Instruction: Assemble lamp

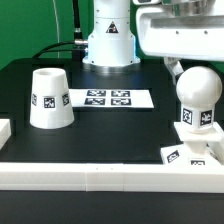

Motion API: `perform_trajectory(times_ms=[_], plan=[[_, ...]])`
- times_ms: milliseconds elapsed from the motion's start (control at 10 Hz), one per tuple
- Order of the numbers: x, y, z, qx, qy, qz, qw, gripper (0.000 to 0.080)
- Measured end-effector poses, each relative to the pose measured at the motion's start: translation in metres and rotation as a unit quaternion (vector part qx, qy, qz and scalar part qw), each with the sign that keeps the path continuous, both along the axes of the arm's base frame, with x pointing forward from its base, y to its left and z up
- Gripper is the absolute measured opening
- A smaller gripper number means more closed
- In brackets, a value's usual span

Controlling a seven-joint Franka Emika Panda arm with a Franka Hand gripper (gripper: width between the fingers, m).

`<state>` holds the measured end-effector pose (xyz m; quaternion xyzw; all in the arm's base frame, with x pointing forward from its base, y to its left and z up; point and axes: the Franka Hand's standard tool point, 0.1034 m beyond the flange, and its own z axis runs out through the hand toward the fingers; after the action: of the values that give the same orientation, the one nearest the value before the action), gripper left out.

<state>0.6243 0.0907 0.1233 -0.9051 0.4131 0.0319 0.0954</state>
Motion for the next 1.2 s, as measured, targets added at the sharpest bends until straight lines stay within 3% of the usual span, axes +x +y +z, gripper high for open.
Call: perform_trajectory(times_ms=[700, 900, 1200], plan=[[0.0013, -0.0021, 0.0017, -0.013, -0.056, 0.28, 0.958, 0.0699], [0.0014, -0.0031, 0.0015, -0.015, -0.07, 0.353, 0.933, 0.0699], [0.003, -0.0067, 0.0027, -0.039, -0.089, 0.507, 0.857, 0.0699]])
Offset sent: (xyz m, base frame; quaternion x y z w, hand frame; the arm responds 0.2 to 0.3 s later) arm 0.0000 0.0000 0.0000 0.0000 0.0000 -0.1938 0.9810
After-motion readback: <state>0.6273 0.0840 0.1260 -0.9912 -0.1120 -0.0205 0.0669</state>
